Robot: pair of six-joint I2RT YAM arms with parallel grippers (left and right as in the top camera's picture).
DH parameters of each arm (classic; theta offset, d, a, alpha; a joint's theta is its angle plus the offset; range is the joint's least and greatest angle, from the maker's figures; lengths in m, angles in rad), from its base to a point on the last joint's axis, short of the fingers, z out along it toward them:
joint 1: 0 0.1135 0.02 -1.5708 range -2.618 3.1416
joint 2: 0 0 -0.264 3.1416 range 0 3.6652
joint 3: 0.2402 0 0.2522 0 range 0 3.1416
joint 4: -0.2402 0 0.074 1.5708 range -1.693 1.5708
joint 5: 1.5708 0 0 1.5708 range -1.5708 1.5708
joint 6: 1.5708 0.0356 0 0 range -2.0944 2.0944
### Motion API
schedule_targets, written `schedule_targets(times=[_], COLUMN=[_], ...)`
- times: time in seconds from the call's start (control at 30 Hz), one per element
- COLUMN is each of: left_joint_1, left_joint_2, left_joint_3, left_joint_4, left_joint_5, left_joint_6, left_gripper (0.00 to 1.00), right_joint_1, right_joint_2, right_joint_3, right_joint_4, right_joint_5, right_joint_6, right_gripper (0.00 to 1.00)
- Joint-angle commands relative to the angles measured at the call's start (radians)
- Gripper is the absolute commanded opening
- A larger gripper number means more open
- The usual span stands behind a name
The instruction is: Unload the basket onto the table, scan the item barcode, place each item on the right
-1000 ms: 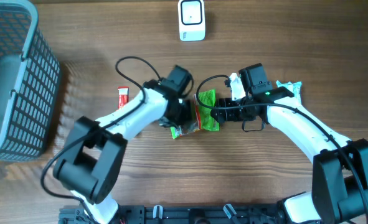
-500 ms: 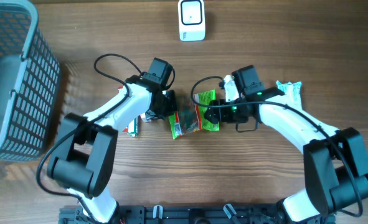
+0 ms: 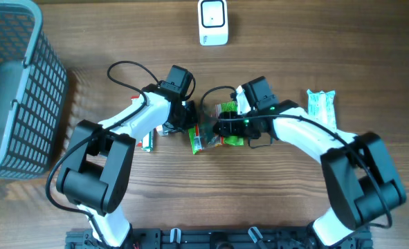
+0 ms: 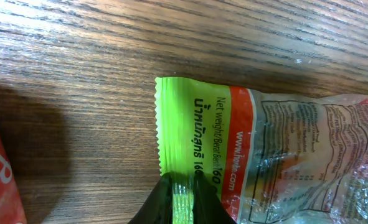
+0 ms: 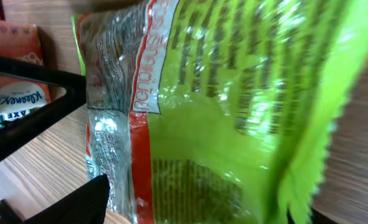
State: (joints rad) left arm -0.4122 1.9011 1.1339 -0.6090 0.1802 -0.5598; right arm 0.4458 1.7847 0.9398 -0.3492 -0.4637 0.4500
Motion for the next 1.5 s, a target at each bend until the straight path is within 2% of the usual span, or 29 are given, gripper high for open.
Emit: schedule_targets(times=[0.0, 0.07, 0.13, 0.33, 0.43, 0.53, 0.57, 0.6, 0.63, 0.7, 0.77, 0.87, 0.97, 1.1, 1.23, 1.37, 1.4, 1.47], left_joint_1=[-0.007, -0.007, -0.006, -0.006, -0.007, -0.007, -0.006, -0.006, -0.006, -0.006, -0.006, -0.006, -0.006, -0.006, -0.006, -0.006, -0.006, -0.006], left_joint_2=[0.046, 0.046, 0.046, 0.046, 0.046, 0.046, 0.046, 0.046, 0.046, 0.046, 0.046, 0.046, 0.046, 0.046, 0.046, 0.046, 0.046, 0.046], left_joint_3=[-0.009, -0.009, -0.009, -0.009, -0.008, -0.008, -0.009, -0.009, -0.009, -0.008, -0.008, -0.008, -0.009, -0.008, -0.008, -0.008, -0.008, -0.008], left_joint_4=[0.004, 0.004, 0.004, 0.004, 0.004, 0.005, 0.005, 0.004, 0.005, 0.004, 0.004, 0.003, 0.004, 0.031, 0.065, 0.075, 0.076, 0.079], left_joint_5=[-0.017, -0.018, -0.018, -0.018, -0.018, -0.018, -0.018, -0.018, -0.018, -0.018, -0.018, -0.017, -0.018, -0.018, -0.018, -0.045, -0.06, -0.074], left_joint_6=[-0.01, -0.01, -0.01, -0.01, -0.01, -0.01, -0.01, -0.01, -0.01, -0.01, -0.01, -0.01, -0.009, -0.009, -0.009, -0.009, -0.008, 0.001], left_gripper=[0.1, 0.1, 0.1, 0.09, 0.1, 0.1, 0.09, 0.09, 0.09, 0.09, 0.1, 0.1, 0.1, 0.11, 0.11, 0.11, 0.11, 0.11], right_joint_1=[0.037, 0.041, 0.041, 0.041, 0.041, 0.041, 0.041, 0.041, 0.041, 0.039, 0.039, 0.034, 0.034, 0.034, 0.035, 0.034, 0.034, 0.034], right_joint_2=[0.03, 0.032, 0.032, 0.033, 0.034, 0.036, 0.041, 0.047, 0.058, 0.071, 0.061, 0.008, -0.062, -0.074, -0.074, -0.074, -0.074, -0.074], right_joint_3=[0.014, 0.014, 0.01, -0.037, -0.039, -0.039, -0.039, -0.039, -0.039, -0.039, -0.035, -0.034, -0.009, -0.008, -0.012, -0.013, -0.013, -0.013], right_joint_4=[0.009, 0.023, 0.053, 0.157, 0.159, 0.175, 0.184, 0.196, 0.219, 0.253, 0.249, 0.226, 0.154, 0.167, 0.197, 0.215, 0.215, 0.185], right_joint_5=[-0.055, -0.054, -0.055, -0.085, -0.083, -0.076, -0.077, -0.076, -0.076, -0.076, -0.076, -0.021, 0.076, 0.082, 0.098, 0.22, 0.231, 0.211], right_joint_6=[0.031, 0.068, 0.096, 0.13, 0.122, 0.082, 0.08, 0.079, 0.075, 0.076, 0.071, 0.037, -0.058, -0.149, -0.165, -0.214, -0.214, -0.186], right_gripper=[0.71, 0.6, 0.54, 0.6, 0.59, 0.53, 0.56, 0.67, 0.73, 0.74, 0.7, 0.69, 0.68, 0.8, 0.83, 0.91, 0.9, 0.72])
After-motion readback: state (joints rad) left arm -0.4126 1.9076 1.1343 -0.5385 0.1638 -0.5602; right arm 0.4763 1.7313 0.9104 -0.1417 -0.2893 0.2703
